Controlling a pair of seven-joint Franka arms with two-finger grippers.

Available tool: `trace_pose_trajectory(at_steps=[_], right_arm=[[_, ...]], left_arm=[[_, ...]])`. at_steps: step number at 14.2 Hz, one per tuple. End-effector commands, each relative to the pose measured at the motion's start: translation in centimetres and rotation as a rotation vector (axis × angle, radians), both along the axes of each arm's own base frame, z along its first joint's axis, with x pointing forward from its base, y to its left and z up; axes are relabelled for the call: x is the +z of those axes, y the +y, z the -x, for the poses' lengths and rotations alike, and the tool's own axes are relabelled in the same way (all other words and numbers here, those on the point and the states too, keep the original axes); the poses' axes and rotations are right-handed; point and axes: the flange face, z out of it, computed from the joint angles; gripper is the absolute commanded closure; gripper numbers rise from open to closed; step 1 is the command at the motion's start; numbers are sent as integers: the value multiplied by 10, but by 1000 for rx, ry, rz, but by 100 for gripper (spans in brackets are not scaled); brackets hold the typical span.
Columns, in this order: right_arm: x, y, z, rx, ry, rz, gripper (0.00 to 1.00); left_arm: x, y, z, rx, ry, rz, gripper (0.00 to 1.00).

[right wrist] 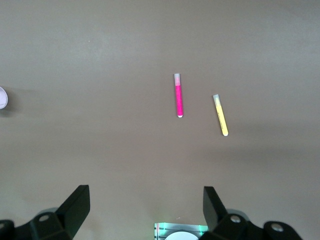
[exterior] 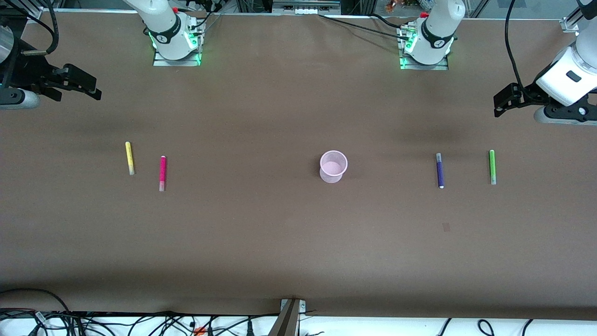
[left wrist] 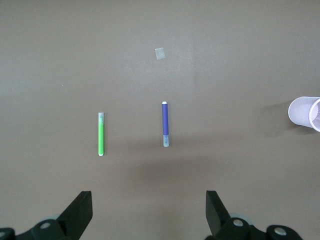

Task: Organize pens into pink holder with both arms
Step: 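Move the left gripper over the blue marker, then lower the left gripper and close it on the blue marker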

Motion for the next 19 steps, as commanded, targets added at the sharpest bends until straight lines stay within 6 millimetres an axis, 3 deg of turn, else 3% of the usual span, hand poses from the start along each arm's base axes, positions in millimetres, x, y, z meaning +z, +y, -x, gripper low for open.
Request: trace_pose_trajectory(at_steps=[1, 5, 6, 8, 11, 14, 17, 19], right_arm=[[6, 1, 2, -1, 1, 9, 0], [6, 1, 2, 1, 1, 9, 0], [6, 1, 2, 0, 0, 9, 0], [6, 1, 2, -1, 0, 9, 0], [6, 1, 2, 0, 0, 9, 0], [6, 0, 1, -3, 1, 9, 0], [6, 0, 1, -3, 1, 9, 0], [6, 1, 2, -1, 0, 9, 0]], left_arm=[[5, 1, -4, -12, 10, 26, 0], [2, -3, -3, -17, 19, 26, 0], [-7, 2, -3, -8, 60, 24, 0], [-41, 0, -4, -10, 191, 20, 0], [-105, -14, -25, -39, 300, 4, 0], [-166, -11, -46, -105, 278, 4, 0], [-234, -6, -38, -163, 186, 18, 0], [-259, -13, -35, -180, 133, 21, 0]])
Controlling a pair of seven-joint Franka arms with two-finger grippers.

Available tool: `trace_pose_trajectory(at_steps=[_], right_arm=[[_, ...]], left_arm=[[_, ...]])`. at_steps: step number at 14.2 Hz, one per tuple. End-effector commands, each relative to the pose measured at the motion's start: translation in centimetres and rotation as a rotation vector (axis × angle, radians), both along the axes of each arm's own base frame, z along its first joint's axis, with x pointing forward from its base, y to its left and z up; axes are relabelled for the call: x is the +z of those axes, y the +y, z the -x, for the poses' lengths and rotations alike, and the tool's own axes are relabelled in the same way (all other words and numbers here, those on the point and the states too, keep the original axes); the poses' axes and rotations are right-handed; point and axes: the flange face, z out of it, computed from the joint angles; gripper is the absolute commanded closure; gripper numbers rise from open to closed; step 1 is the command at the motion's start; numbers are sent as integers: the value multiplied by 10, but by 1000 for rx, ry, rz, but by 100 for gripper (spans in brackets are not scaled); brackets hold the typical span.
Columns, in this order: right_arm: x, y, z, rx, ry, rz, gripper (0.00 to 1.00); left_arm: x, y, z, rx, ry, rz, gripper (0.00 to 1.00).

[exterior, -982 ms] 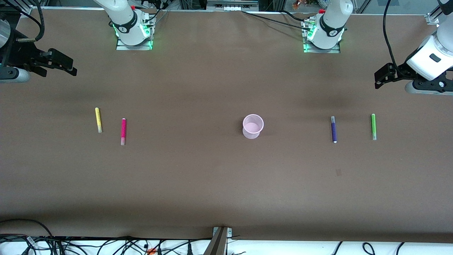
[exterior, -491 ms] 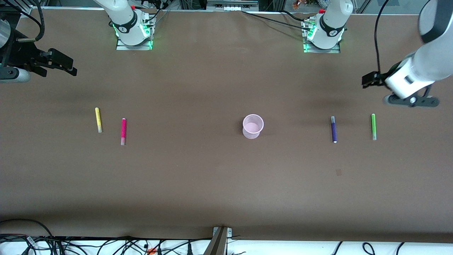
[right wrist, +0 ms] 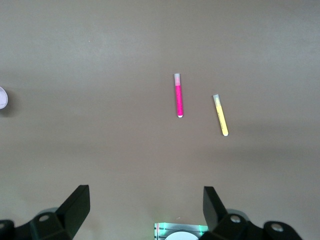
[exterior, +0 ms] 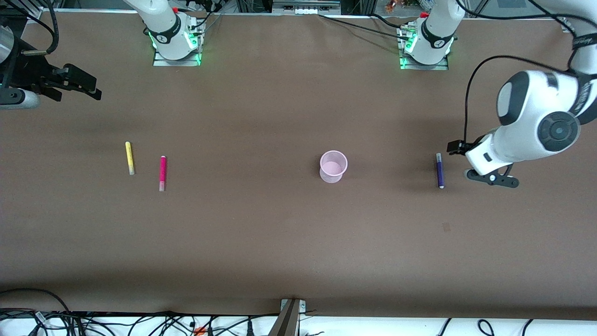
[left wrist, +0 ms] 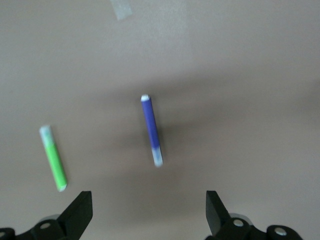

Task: Organize pens into pink holder with both arms
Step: 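Lower the left gripper and close it on the blue marker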

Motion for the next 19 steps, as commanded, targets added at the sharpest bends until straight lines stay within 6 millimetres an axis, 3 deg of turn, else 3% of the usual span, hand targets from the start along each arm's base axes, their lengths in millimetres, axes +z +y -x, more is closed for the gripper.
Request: trace_pose_trajectory(at_steps=[1, 3, 8, 11, 12, 13, 17, 19], right_arm=[[6, 0, 2, -3, -1, 9, 0], [6, 0, 2, -1, -1, 9, 0], [6, 1, 2, 0, -1, 9, 0], [6, 1, 2, 0, -1, 9, 0], [6, 1, 2, 0, -1, 9, 0], [6, 0, 2, -1, -1, 9, 0], [6, 3, 2, 3, -1, 9, 0], [6, 2, 2, 2, -1, 9, 0]], left_arm=[[-33, -4, 13, -43, -70, 12, 0], [-79, 1, 8, -35, -107, 22, 0], [-147, 8, 8, -3, -135, 36, 0], [-164, 19, 5, 39, -151, 43, 0], [-167, 19, 7, 89, -144, 43, 4], [-168, 16, 8, 125, -140, 40, 17], [-167, 15, 7, 139, -140, 37, 51], [-169, 14, 7, 136, -137, 37, 63]])
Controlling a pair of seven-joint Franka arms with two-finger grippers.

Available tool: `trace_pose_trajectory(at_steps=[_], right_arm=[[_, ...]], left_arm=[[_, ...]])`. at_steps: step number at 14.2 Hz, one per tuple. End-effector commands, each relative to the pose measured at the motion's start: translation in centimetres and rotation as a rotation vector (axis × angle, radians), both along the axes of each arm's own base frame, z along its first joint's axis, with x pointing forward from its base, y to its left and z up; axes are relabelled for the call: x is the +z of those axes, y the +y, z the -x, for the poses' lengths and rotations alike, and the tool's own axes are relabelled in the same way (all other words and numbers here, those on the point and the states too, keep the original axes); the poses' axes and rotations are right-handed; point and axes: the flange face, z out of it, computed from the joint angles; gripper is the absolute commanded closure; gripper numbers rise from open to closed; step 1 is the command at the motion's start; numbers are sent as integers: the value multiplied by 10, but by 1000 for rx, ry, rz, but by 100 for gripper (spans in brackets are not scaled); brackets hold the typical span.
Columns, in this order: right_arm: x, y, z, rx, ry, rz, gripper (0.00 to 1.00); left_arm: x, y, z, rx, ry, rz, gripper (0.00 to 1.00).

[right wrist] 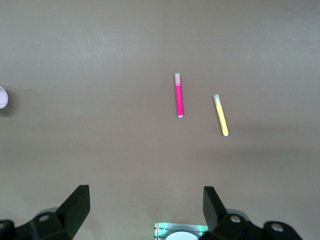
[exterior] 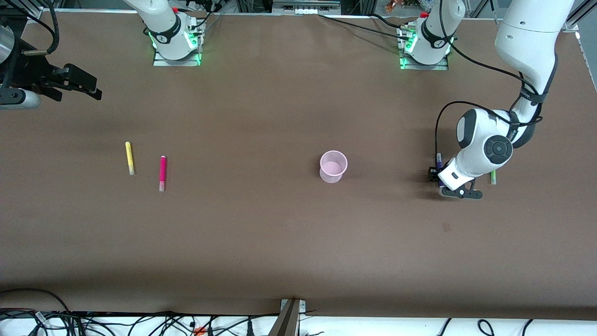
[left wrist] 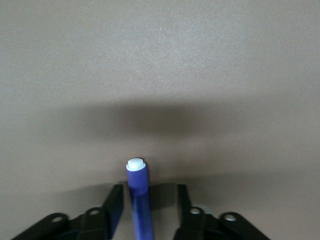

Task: Organize pens into pink holder with both arms
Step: 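Lower the left gripper and close it on the blue marker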

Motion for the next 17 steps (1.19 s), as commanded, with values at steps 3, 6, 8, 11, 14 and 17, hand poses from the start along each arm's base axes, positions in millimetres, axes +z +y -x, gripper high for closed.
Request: trace_pose_trajectory(at_steps=[3, 6, 8, 11, 14, 17], right_arm=[[6, 1, 2, 0, 0, 8, 0], [6, 1, 2, -2, 0, 8, 0], [6, 1, 2, -2, 0, 8, 0], [6, 1, 2, 0, 0, 8, 0], [6, 0, 2, -4, 0, 6, 0], [6, 0, 2, -4, 1, 6, 0]], left_arm=[[1, 2, -4, 16, -5, 11, 71], [0, 3, -4, 16, -3, 11, 84], [-3, 3, -3, 4, 0, 13, 100], [3, 4, -6, -17, -6, 14, 100], [44, -4, -23, -78, 23, 23, 100], [82, -22, -45, -119, 81, 57, 100]])
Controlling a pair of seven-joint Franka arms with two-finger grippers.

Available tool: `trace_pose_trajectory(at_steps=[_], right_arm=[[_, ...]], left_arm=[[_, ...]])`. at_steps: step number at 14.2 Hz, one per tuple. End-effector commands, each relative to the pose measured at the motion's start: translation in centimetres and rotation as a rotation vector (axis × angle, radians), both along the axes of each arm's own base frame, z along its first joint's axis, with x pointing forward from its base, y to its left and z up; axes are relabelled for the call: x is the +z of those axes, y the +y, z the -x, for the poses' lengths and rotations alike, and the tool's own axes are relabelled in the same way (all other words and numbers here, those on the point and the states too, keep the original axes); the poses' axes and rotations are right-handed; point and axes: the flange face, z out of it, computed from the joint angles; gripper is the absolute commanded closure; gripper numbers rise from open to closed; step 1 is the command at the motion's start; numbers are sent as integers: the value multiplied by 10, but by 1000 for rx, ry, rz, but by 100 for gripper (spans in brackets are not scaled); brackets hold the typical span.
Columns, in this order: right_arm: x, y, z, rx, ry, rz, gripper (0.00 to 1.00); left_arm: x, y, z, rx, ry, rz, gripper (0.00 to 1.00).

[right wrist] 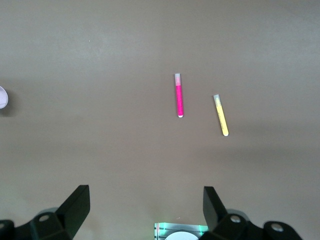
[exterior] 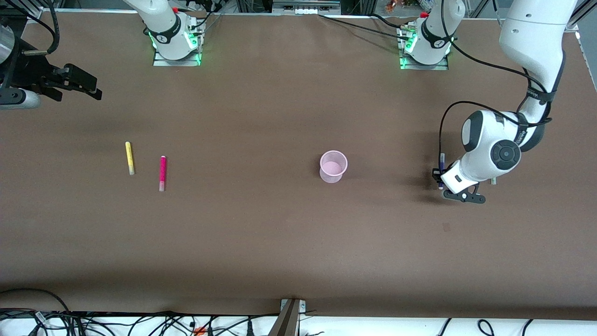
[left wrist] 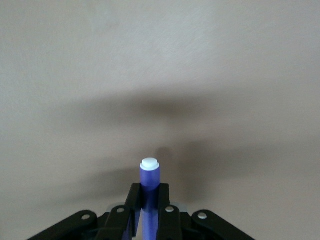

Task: Organize pens into pink holder with both arms
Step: 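Carry the blue marker to the cup while the right gripper reaches the pink highlighter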

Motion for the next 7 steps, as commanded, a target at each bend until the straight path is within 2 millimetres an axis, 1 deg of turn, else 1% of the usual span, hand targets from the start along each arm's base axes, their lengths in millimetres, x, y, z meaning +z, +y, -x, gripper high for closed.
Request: trace_pose_trajectory(at_steps=[1, 3, 5, 6, 7], right_arm=[[6, 0, 2, -3, 0, 8, 0], [6, -1, 1, -3, 1, 8, 0], [5, 1, 0, 1, -5, 10, 0], [-4, -2, -6, 6, 6, 11, 0], [-26, -3, -18, 5, 45, 13, 0]], left_arm=[[41, -11, -20, -38, 18, 86, 100], [56, -32, -26, -67, 26, 204, 100], [70, -64, -34, -182, -14, 316, 100], [77, -85, -36, -243, -34, 380, 100], [87, -104, -37, -264, -57, 458, 100]])
